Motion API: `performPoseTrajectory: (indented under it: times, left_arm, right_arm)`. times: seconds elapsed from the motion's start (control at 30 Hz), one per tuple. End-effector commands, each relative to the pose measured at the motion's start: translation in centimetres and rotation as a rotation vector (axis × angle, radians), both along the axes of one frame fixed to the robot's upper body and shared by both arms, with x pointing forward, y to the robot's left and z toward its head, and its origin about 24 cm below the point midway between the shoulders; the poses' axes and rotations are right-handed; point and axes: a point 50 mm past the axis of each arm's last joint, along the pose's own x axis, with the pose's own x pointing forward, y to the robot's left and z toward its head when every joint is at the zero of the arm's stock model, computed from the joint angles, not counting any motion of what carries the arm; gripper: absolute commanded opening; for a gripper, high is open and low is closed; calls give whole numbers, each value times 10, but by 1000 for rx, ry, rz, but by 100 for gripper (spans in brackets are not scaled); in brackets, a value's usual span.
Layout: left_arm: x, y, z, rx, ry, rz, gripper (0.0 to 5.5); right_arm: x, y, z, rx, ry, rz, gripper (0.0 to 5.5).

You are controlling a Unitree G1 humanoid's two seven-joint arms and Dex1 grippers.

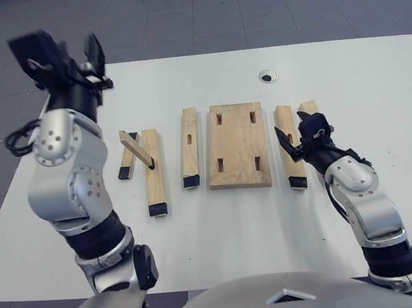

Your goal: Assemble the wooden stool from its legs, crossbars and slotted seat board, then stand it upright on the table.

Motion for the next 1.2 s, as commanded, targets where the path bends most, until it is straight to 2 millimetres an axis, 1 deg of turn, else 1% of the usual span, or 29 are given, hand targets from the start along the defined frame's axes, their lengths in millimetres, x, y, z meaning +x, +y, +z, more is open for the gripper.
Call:
performPoseTrajectory:
  times: [0.03, 0.07, 0.1, 0.13, 0.17, 0.2, 0.27, 0.33, 0.43, 0.5, 0.57, 0.6, 0.63, 0.67, 0.77, 0.8, 0.87, 0.9, 0.93, 1.0, 1.1, 1.2]
  left_arm:
    - [-23, -9, -103, -25, 416, -81, 268]
    - [-36, -8, -128, -28, 520, -77, 268]
    - [-42, -3, -136, -23, 543, -53, 268]
    - [-43, 3, -134, -22, 527, -34, 268]
    - [-36, 9, -123, -16, 464, -9, 268]
    - [-23, 13, -100, -5, 365, -2, 268]
    - [-5, 13, -61, 15, 197, -13, 268]
    - [4, 9, -28, 25, 74, -35, 268]
    - [6, 2, 19, 42, -101, -58, 268]
    - [4, 1, 43, 66, -199, -56, 268]
    - [-1, 5, 62, 94, -277, -28, 268]
    - [-4, 10, 69, 120, -304, -5, 268]
    - [-9, 18, 72, 146, -313, 33, 268]
    - [-15, 28, 71, 178, -304, 79, 268]
    - [-38, 60, 38, 219, -176, 193, 268]
    - [-51, 68, 16, 223, -104, 217, 268]
    - [-75, 74, -21, 240, 13, 197, 268]
    - [-90, 71, -42, 228, 85, 153, 287]
    - [-103, 67, -58, 218, 137, 111, 303]
    - [-122, 58, -80, 191, 201, 28, 332]
    - [-133, 45, -96, 178, 239, -81, 374]
    - [-143, 25, -107, 126, 282, -169, 379]
  right_arm:
    - [-2, -1, -1, -12, 6, 0, 318]
    - [-2, -1, -1, -12, 6, -1, 318]
    - [-2, -2, -1, -12, 6, -3, 318]
    - [-2, -3, -2, -13, 8, -7, 318]
    - [-3, -4, -2, -14, 10, -12, 318]
    - [-4, -4, -3, -15, 13, -11, 318]
    - [-4, -2, -4, -14, 15, -7, 318]
    - [-3, -1, -4, -12, 13, -6, 318]
    - [-3, -1, -4, -12, 13, -5, 318]
    - [-4, -1, -5, -13, 16, -4, 318]
    - [-4, 0, -5, -14, 18, -3, 318]
    - [-3, 0, -5, -14, 17, -2, 318]
    - [-3, 0, -5, -14, 15, -3, 318]
    - [-2, -1, -4, -14, 14, -5, 318]
    - [-2, -2, -4, -15, 11, -11, 318]
    - [-3, -2, -4, -16, 12, -13, 318]
    - [-3, -3, -4, -16, 13, -19, 318]
    - [-4, -4, -5, -16, 14, -22, 318]
    - [-4, -4, -4, -16, 15, -22, 318]
    - [-4, -6, -4, -19, 16, -22, 318]
    - [-3, -6, -4, -23, 17, -17, 318]
    - [-1, -7, -3, -28, 17, -10, 318]
